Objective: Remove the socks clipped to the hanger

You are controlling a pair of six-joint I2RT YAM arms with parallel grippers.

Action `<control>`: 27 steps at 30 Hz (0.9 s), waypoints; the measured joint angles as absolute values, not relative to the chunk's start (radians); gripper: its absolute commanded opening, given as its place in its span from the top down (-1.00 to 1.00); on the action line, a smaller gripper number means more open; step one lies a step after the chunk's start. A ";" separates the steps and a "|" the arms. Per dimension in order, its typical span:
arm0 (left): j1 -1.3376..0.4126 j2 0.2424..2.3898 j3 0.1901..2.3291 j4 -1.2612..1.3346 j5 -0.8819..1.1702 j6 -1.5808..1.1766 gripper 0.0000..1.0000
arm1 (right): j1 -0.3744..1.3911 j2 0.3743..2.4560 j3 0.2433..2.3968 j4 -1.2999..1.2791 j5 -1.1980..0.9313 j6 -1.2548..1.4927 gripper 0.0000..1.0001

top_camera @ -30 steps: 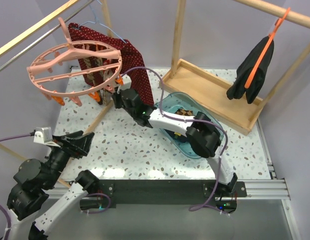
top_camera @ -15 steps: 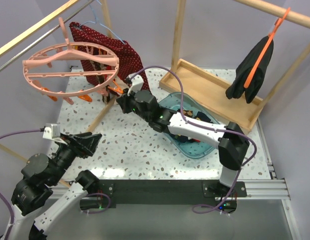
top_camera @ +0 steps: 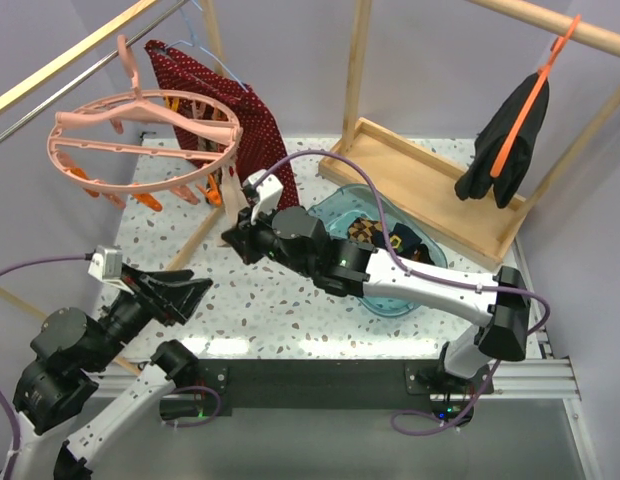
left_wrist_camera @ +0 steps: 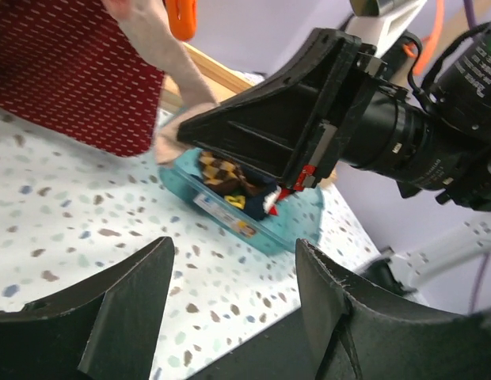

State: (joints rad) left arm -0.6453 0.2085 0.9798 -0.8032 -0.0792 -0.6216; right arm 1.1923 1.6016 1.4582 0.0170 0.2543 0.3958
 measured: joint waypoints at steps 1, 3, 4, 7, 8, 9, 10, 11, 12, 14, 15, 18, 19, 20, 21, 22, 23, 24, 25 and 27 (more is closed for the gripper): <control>-0.646 0.212 0.980 -0.800 -0.053 -0.628 -0.37 | 1.203 1.594 1.458 0.002 0.258 0.399 1.00; -0.648 0.221 0.980 -0.794 -0.007 -0.636 -0.43 | 1.223 1.586 1.464 -0.025 0.263 0.405 1.00; -0.649 0.226 0.980 -0.788 0.019 -0.640 -0.46 | 1.232 1.586 1.473 -0.046 0.267 0.409 1.00; -0.649 0.231 0.980 -0.771 0.081 -0.645 -0.54 | 1.262 1.586 1.509 -0.106 0.274 0.420 1.00; -0.649 0.231 0.980 -0.765 0.097 -0.645 -0.55 | 1.273 1.586 1.520 -0.117 0.274 0.427 1.00; -0.649 0.231 0.980 -0.763 0.110 -0.644 -0.55 | 1.281 1.584 1.526 -0.121 0.273 0.431 1.00; -0.649 0.234 0.980 -0.763 0.129 -0.644 -0.56 | 1.290 1.581 1.532 -0.128 0.271 0.436 1.00; -0.650 0.239 0.981 -0.763 0.144 -0.643 -0.56 | 1.297 1.579 1.537 -0.137 0.270 0.443 1.00; -0.651 0.248 0.983 -0.762 0.158 -0.643 -0.60 | 1.303 1.576 1.539 -0.146 0.270 0.448 1.00; -0.651 0.270 0.986 -0.759 0.174 -0.644 -0.63 | 1.309 1.571 1.539 -0.168 0.270 0.456 1.00; -0.651 0.282 0.986 -0.756 0.176 -0.644 -0.64 | 1.310 1.567 1.539 -0.180 0.271 0.460 1.00; -0.651 0.295 0.974 -0.739 0.174 -0.645 -0.68 | 1.309 1.548 1.528 -0.204 0.271 0.472 1.00; -0.651 0.291 0.965 -0.729 0.172 -0.647 -0.68 | 1.308 1.535 1.520 -0.212 0.271 0.477 1.00; -0.651 0.287 0.954 -0.718 0.170 -0.649 -0.68 | 1.308 1.521 1.512 -0.219 0.269 0.483 1.00; -0.651 0.284 0.944 -0.708 0.168 -0.654 -0.69 | 1.308 1.506 1.505 -0.226 0.266 0.489 1.00; -0.651 0.282 0.932 -0.697 0.168 -0.657 -0.70 | 1.308 1.494 1.501 -0.228 0.261 0.495 1.00; -0.651 0.281 0.923 -0.688 0.169 -0.662 -0.71 | 1.308 1.485 1.500 -0.230 0.251 0.500 1.00; -0.651 0.281 0.908 -0.668 0.175 -0.668 -0.73 | 1.308 1.478 1.500 -0.228 0.238 0.506 1.00; -0.651 0.282 0.895 -0.651 0.180 -0.671 -0.73 | 1.308 1.473 1.500 -0.228 0.226 0.510 1.00; -0.651 0.291 0.876 -0.628 0.190 -0.673 -0.74 | 1.308 1.472 1.500 -0.229 0.200 0.524 1.00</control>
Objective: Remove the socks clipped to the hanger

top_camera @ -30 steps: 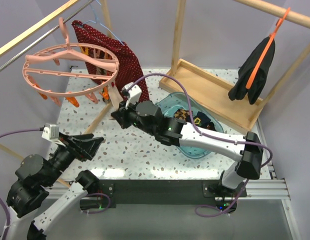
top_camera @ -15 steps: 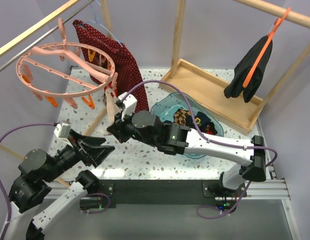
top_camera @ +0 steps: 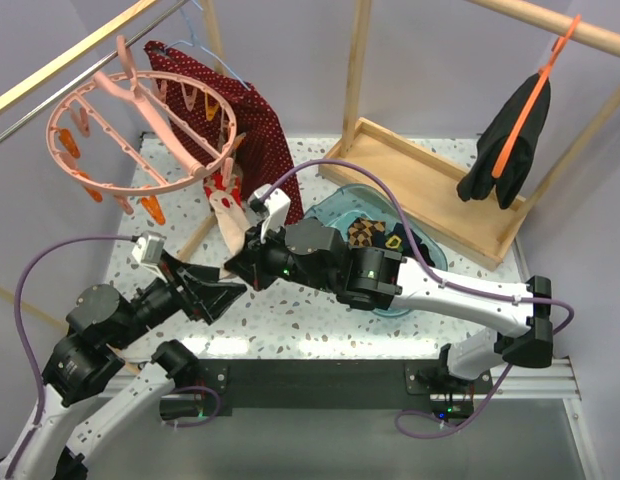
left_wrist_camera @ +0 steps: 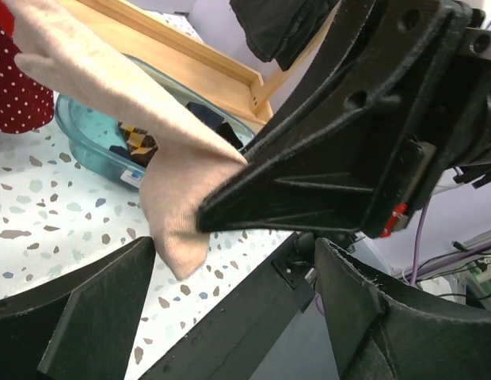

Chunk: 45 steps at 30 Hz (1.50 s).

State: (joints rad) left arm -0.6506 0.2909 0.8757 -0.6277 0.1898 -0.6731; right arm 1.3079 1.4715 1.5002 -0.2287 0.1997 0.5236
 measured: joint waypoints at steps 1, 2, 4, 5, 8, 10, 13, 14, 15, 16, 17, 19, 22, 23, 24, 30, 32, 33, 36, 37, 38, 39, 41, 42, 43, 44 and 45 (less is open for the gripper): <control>-0.651 0.297 0.870 -0.620 0.192 -0.673 -0.74 | 1.308 1.472 1.500 -0.230 0.183 0.531 1.00; -0.651 0.305 0.868 -0.617 0.192 -0.673 -0.74 | 1.308 1.472 1.498 -0.231 0.170 0.538 1.00; -0.651 0.316 0.868 -0.622 0.192 -0.670 -0.75 | 1.306 1.471 1.497 -0.227 0.150 0.551 1.00; -0.651 0.319 0.869 -0.624 0.189 -0.669 -0.69 | 1.304 1.471 1.496 -0.224 0.138 0.559 1.00; -0.651 0.319 0.872 -0.636 0.171 -0.656 -0.37 | 1.300 1.470 1.496 -0.219 0.115 0.574 1.00; -0.651 0.323 0.878 -0.650 0.162 -0.642 -0.29 | 1.300 1.469 1.496 -0.216 0.106 0.582 1.00; -0.651 0.334 0.883 -0.664 0.147 -0.625 -0.17 | 1.299 1.467 1.496 -0.216 0.095 0.591 1.00; -0.653 0.336 0.883 -0.669 0.139 -0.624 0.02 | 1.299 1.465 1.496 -0.215 0.092 0.592 1.00; -0.653 0.337 0.883 -0.675 0.128 -0.622 0.12 | 1.298 1.465 1.496 -0.214 0.089 0.594 1.00; -0.654 0.337 0.883 -0.681 0.116 -0.619 0.22 | 1.297 1.465 1.496 -0.211 0.085 0.596 1.00; -0.656 0.337 0.883 -0.682 0.102 -0.616 0.49 | 1.296 1.465 1.496 -0.209 0.083 0.600 1.00; -0.656 0.336 0.884 -0.684 0.079 -0.617 0.89 | 1.294 1.465 1.496 -0.207 0.080 0.605 0.99; -0.656 0.334 0.886 -0.684 0.031 -0.618 1.00 | 1.295 1.467 1.496 -0.209 0.060 0.612 0.78; -0.656 0.333 0.887 -0.684 0.020 -0.619 1.00 | 1.295 1.467 1.496 -0.209 0.059 0.613 0.64; -0.657 0.333 0.888 -0.686 0.012 -0.620 1.00 | 1.295 1.467 1.496 -0.210 0.058 0.614 0.57; -0.657 0.326 0.891 -0.715 -0.054 -0.620 1.00 | 1.272 1.472 1.497 -0.233 0.009 0.613 0.19; -0.657 0.323 0.894 -0.727 -0.062 -0.620 1.00 | 1.228 1.478 1.497 -0.235 -0.022 0.611 0.00; -0.657 0.321 0.895 -0.730 -0.063 -0.620 1.00 | 1.203 1.480 1.497 -0.235 -0.029 0.611 -0.10; -0.657 0.315 0.903 -0.739 -0.064 -0.619 1.00 | 1.087 1.491 1.500 -0.241 -0.080 0.592 -0.46; -0.657 0.315 0.906 -0.740 -0.064 -0.619 1.00 | 1.059 1.495 1.503 -0.241 -0.097 0.581 -0.60; -0.657 0.314 0.909 -0.741 -0.061 -0.619 1.00 | 1.022 1.503 1.510 -0.240 -0.112 0.564 -0.65; -0.657 0.314 0.911 -0.741 -0.059 -0.619 1.00 | 0.995 1.513 1.518 -0.238 -0.124 0.550 -0.71; -0.657 0.314 0.911 -0.741 -0.050 -0.619 1.00 | 0.958 1.539 1.546 -0.232 -0.155 0.517 -0.72; -0.657 0.314 0.911 -0.741 -0.041 -0.619 1.00 | 0.950 1.554 1.560 -0.223 -0.169 0.507 -0.72; -0.657 0.314 0.911 -0.741 -0.030 -0.619 1.00 | 0.937 1.577 1.581 -0.199 -0.204 0.492 -0.72; -0.657 0.314 0.911 -0.740 -0.017 -0.619 1.00 | 0.921 1.591 1.590 -0.185 -0.226 0.488 -0.72; -0.657 0.314 0.911 -0.738 -0.004 -0.619 1.00 | 0.906 1.604 1.599 -0.167 -0.255 0.485 -0.71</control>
